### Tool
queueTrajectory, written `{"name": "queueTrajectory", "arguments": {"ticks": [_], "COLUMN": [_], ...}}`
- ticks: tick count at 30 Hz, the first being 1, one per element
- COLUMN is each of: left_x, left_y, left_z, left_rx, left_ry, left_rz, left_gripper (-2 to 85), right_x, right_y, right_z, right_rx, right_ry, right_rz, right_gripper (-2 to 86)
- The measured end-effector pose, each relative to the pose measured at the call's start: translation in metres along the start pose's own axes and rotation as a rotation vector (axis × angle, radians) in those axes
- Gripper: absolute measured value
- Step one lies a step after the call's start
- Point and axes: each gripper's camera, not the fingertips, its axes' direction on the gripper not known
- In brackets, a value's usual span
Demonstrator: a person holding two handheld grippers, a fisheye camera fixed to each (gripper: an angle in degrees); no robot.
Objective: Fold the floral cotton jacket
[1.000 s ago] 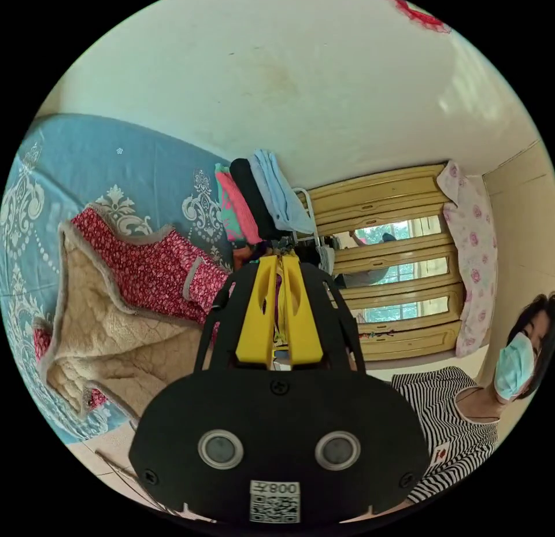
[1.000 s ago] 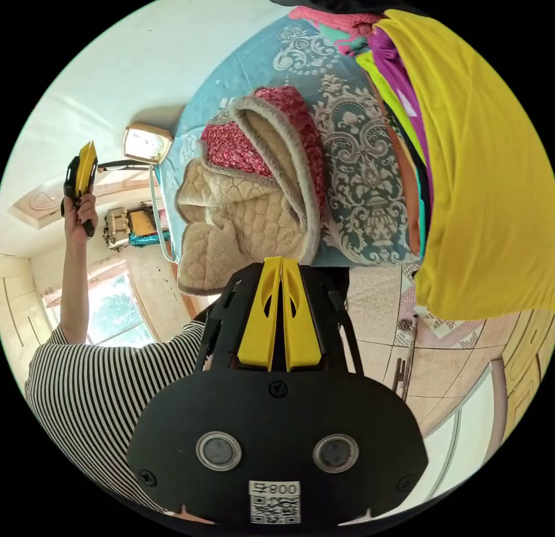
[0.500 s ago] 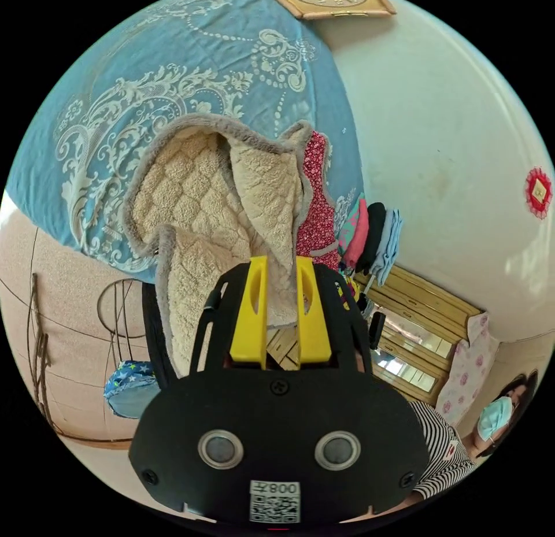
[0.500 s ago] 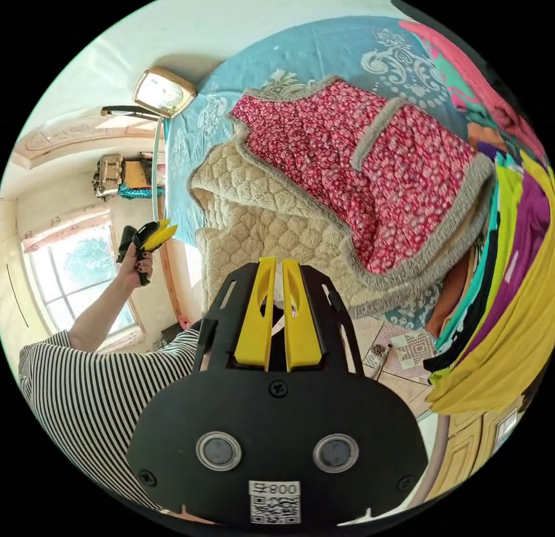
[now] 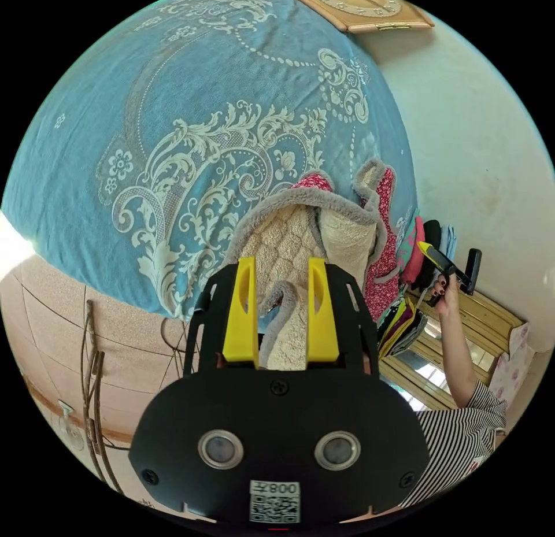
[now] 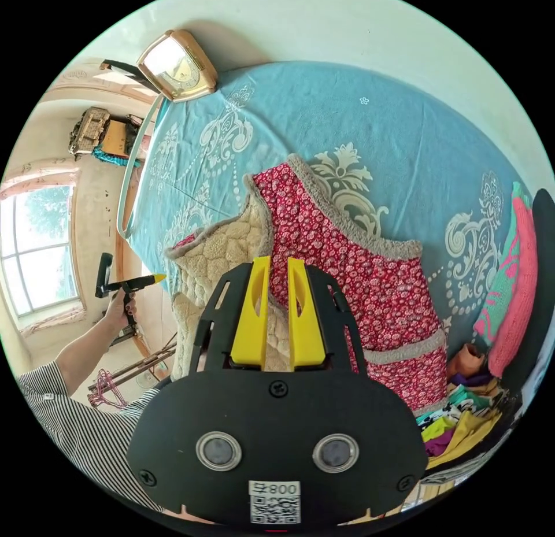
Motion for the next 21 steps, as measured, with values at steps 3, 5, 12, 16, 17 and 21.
{"name": "queueTrajectory", "arguments": {"ticks": [3,5,12,16,17,21], "left_x": [-0.003,-0.007,-0.028,-0.050,-0.053,-0.065], "left_y": [-0.024,-0.037,-0.055,-0.045,-0.042,-0.019], "left_z": [0.010,0.019,0.045,0.028,0.023,-0.030], "left_rx": [-0.024,-0.024,-0.022,0.019,0.039,0.212], "left_ry": [-0.072,-0.076,-0.245,-0.121,-0.100,0.064], "left_rz": [0.070,0.106,0.085,0.056,0.046,0.003], "left_gripper": [13.0,12.9,4.0,1.4,1.2,0.4], "right_x": [0.000,0.003,-0.007,-0.020,-0.020,-0.022], "right_y": [-0.051,-0.077,-0.120,-0.117,-0.117,-0.104], "right_z": [0.023,0.040,0.116,0.120,0.118,0.079], "right_rx": [-0.009,-0.024,-0.134,-0.086,-0.088,-0.004], "right_ry": [0.051,0.077,0.118,0.148,0.134,0.026], "right_rz": [-0.036,-0.064,-0.169,-0.166,-0.161,-0.137], "right_gripper": [7.8,9.2,10.2,5.9,5.1,3.4]}}
